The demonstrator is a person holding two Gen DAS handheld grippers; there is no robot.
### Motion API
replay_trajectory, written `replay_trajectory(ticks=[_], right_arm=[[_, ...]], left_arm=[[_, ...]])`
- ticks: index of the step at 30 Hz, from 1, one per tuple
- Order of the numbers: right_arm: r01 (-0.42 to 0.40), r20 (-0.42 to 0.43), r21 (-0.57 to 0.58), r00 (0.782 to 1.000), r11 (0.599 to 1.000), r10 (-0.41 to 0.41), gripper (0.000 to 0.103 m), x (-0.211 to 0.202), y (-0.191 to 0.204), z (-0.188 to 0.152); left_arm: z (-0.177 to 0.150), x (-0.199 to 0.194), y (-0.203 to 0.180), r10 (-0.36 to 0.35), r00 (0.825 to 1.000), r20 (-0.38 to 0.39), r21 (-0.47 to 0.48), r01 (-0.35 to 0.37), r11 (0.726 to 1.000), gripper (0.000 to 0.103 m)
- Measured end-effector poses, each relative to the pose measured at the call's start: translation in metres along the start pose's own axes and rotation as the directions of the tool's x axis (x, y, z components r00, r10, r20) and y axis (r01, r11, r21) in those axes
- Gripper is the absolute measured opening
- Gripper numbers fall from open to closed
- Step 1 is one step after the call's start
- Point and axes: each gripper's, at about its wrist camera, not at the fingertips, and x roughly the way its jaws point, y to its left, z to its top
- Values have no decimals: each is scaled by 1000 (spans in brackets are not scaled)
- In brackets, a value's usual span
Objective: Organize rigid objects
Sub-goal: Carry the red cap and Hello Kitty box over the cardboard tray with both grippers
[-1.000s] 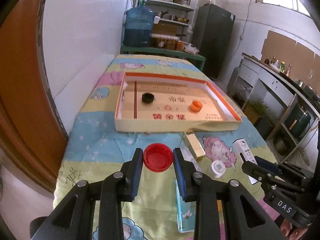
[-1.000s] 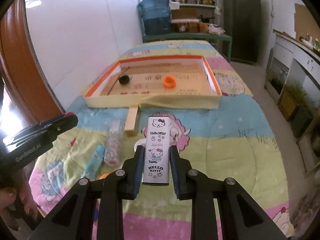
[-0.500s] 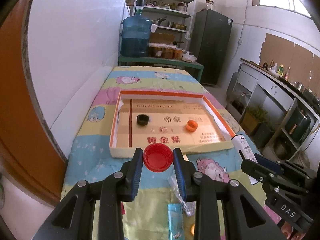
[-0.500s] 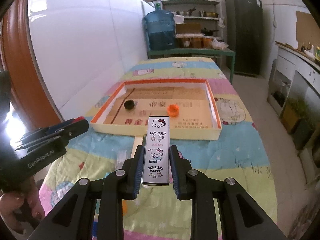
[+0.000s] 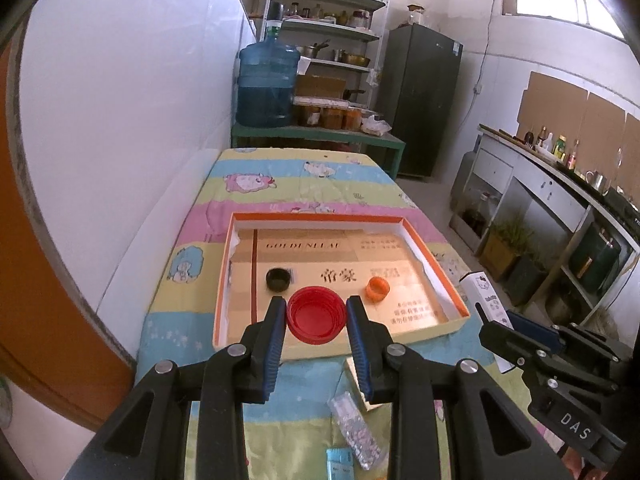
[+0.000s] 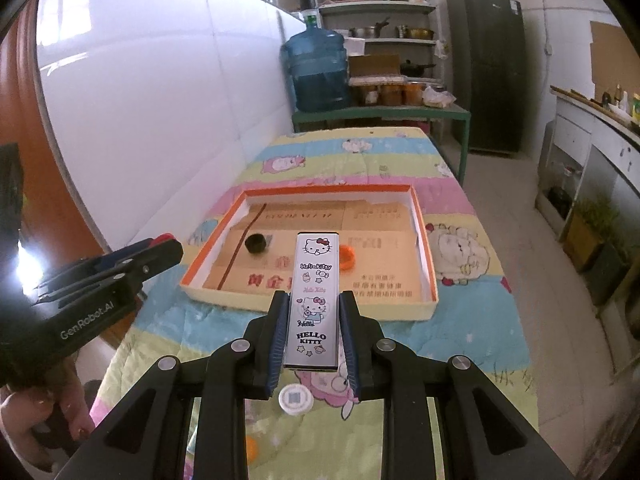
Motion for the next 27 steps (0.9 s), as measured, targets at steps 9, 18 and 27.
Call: replay_trajectory(ticks=[9, 18, 27], right_arm=[[-2, 1, -23, 1000, 1000, 2, 26, -2, -2, 19], [-6, 2, -9, 1000, 1000, 6, 26, 11, -8, 34], [6, -13, 10, 1000, 1000, -6, 26, 27, -17, 45]], left_arm=[[19, 8, -5, 0, 1000, 5, 4, 0, 1000, 31], [30, 22, -6, 7, 1000, -18, 17, -7, 1000, 31], [36, 46, -8, -23, 999, -50, 21, 24, 999, 31]])
